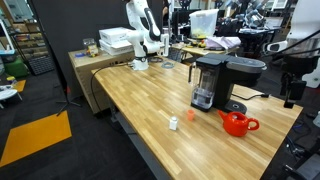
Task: Move the kettle to the left
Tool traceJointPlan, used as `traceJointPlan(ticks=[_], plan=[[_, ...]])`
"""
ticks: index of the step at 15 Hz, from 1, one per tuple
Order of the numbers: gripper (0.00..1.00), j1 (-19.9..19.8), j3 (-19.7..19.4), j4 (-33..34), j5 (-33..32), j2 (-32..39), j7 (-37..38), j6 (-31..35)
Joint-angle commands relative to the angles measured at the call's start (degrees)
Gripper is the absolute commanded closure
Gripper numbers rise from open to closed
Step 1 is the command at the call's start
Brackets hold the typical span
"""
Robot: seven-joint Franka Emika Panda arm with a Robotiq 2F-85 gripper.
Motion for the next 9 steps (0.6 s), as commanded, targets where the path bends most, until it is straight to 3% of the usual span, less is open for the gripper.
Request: traceJointPlan(ticks=[1,2,9], plan=[[0.0,0.14,-0.4,0.05,2.28,3.42,-0.24,4.74],[0.0,-0.23,0.19,0.08,1.1,1.85,-0.1,2.22],[0.0,-0.26,0.24,0.21,1.6,3.47,-0.11,3.92]])
